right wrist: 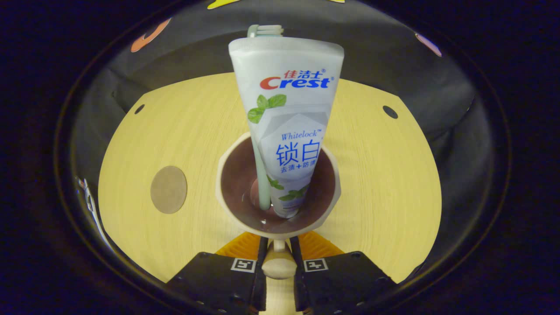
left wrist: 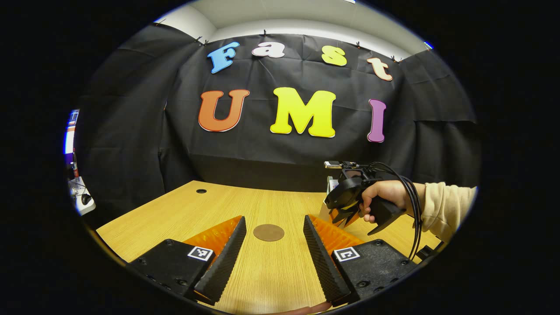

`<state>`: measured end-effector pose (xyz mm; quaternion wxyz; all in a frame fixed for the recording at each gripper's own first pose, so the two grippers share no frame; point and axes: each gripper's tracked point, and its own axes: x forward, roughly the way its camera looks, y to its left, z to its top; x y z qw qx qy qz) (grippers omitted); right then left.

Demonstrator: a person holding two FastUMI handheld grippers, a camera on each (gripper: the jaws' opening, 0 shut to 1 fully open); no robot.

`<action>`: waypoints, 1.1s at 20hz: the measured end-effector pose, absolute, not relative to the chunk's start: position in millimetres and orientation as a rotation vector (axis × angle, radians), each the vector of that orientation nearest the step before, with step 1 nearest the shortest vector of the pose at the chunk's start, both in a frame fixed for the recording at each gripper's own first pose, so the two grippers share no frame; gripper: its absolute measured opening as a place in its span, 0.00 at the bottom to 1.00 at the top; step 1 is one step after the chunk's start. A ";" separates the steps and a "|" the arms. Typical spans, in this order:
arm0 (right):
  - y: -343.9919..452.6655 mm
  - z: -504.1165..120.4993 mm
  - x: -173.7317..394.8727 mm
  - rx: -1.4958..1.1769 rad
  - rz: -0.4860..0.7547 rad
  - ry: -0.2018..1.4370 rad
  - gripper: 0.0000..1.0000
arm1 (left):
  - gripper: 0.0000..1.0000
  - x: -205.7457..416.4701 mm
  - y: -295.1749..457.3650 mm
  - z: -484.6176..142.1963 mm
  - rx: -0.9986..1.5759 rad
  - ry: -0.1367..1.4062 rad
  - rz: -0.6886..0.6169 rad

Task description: Put the toothbrush and toothpaste on the desktop into the cup, then pick up the cup and place it on the coaster on the desktop.

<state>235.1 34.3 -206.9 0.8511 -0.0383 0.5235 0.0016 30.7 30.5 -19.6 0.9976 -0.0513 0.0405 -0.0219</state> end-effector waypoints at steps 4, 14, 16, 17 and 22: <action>29.8 -206.7 236.3 -0.094 0.035 1.078 0.24 | 0.85 23.6 38.9 -9.6 -0.114 0.058 -0.044; 26.0 -208.9 247.5 -0.167 0.152 1.067 0.24 | 0.85 12.7 79.6 3.8 -0.097 0.019 0.010; 26.2 -204.7 247.5 -0.179 0.172 1.080 0.24 | 0.84 14.1 89.3 5.3 -0.114 0.009 0.031; 25.1 -203.0 247.4 -0.194 0.181 1.086 0.24 | 0.84 14.1 92.6 3.5 -0.117 0.019 0.042; 24.3 -199.4 253.2 -0.250 0.228 1.105 0.23 | 0.84 15.5 118.8 4.2 -0.101 0.014 0.103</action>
